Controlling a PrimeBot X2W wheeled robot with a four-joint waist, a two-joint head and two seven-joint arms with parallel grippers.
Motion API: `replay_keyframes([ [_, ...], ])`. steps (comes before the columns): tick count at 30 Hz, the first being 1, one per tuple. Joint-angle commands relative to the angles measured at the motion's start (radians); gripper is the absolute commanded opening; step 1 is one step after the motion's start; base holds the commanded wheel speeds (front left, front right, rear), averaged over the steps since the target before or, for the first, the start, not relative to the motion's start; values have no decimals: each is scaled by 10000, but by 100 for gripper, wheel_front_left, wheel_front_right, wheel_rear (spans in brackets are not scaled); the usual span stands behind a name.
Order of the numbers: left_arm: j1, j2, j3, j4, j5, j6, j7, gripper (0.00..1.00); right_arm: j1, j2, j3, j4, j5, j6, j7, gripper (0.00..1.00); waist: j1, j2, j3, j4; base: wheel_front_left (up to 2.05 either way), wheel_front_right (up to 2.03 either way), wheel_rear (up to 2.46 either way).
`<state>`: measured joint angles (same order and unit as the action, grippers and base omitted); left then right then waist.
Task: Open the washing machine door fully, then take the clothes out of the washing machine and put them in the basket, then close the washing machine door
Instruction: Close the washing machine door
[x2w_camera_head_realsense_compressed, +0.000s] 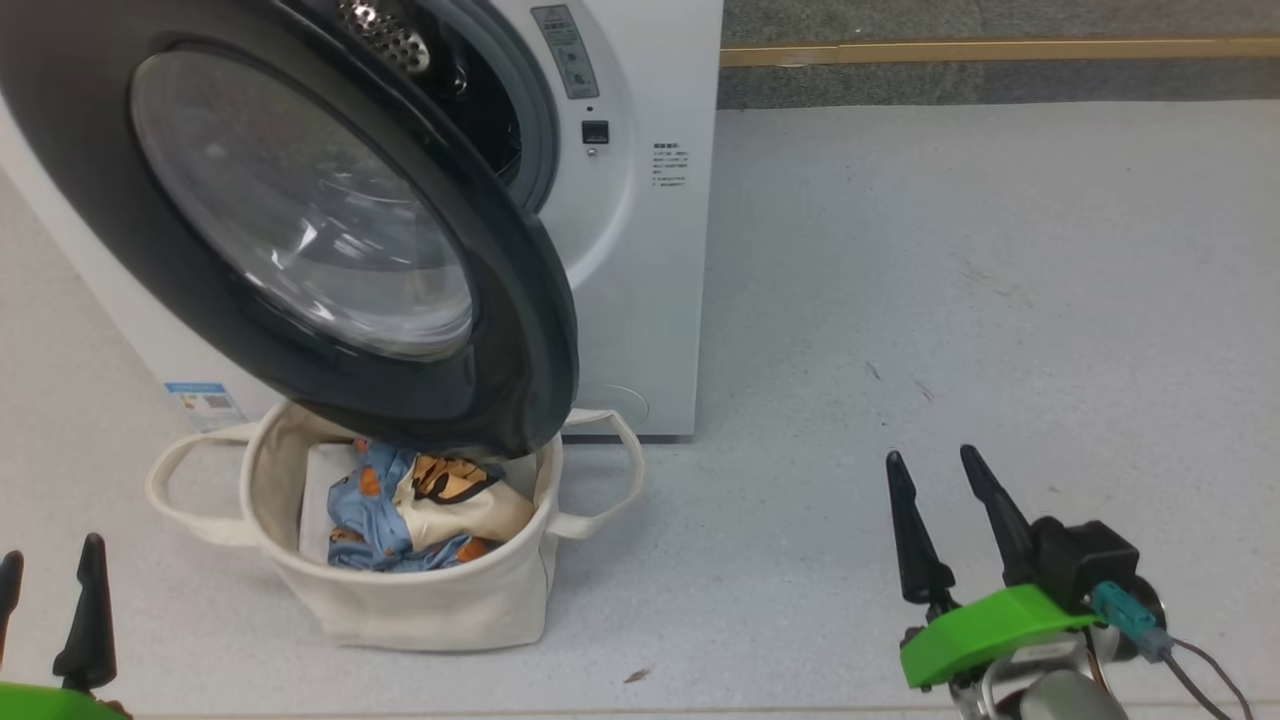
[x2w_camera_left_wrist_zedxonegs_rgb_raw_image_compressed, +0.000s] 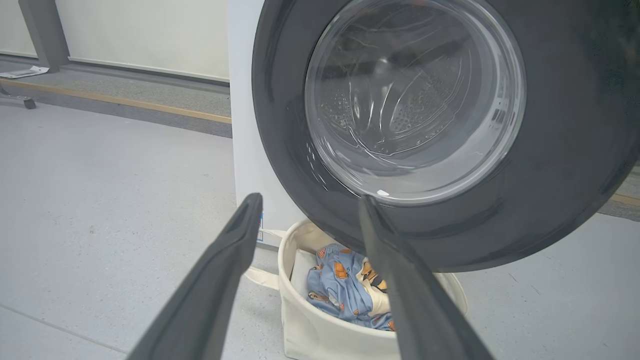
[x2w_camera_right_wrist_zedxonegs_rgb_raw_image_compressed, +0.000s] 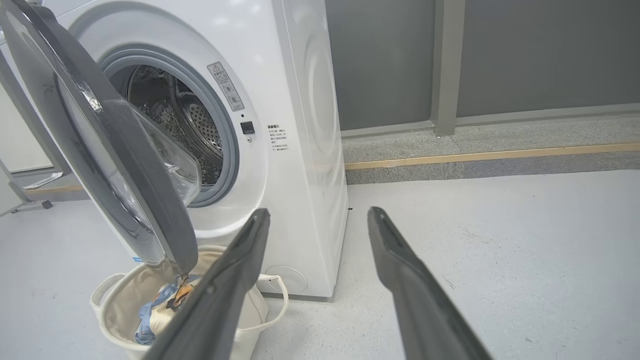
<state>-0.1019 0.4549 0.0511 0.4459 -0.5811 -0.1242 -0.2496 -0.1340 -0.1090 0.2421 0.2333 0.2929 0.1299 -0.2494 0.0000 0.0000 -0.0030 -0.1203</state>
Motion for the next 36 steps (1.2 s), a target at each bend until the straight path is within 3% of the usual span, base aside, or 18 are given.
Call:
replay_keyframes([
  [1,-466,336,465,-240,89,-51,-122,100,-131,61,103,-216,70,8,-124,100,0,0,-5,-36,0,0,0],
  [7,-467,361,307,-259,94,-61,-122,100,-231,51,180,-13,105,8,-124,100,0,0,-16,-94,0,0,0],
  [8,-458,368,258,-269,87,-62,-122,100,-243,47,179,13,111,8,-124,84,0,0,-20,-92,0,0,0],
  [9,-444,374,207,-285,87,-62,-122,100,-250,36,167,46,112,8,-124,16,0,0,-27,-84,0,0,0],
  [10,-432,370,161,-304,82,-62,-122,100,-254,23,142,73,108,8,-124,0,0,0,-34,-72,0,0,0],
  [15,-376,219,-44,-299,75,-63,-122,100,-452,35,45,-58,375,8,-124,0,0,0,-28,0,0,0,0],
  [22,-552,-120,-281,-228,87,-64,-122,100,-1528,-426,569,-688,803,8,-124,0,0,0,26,117,0,0,0],
  [30,-973,-476,-525,-40,375,-64,-122,100,-3281,-672,1959,-1127,1689,8,207,0,0,0,100,677,0,0,0],
  [36,-1460,-884,-705,70,677,-65,-122,100,-4473,-365,3343,-608,2072,8,347,0,0,0,136,1312,0,0,0],
])
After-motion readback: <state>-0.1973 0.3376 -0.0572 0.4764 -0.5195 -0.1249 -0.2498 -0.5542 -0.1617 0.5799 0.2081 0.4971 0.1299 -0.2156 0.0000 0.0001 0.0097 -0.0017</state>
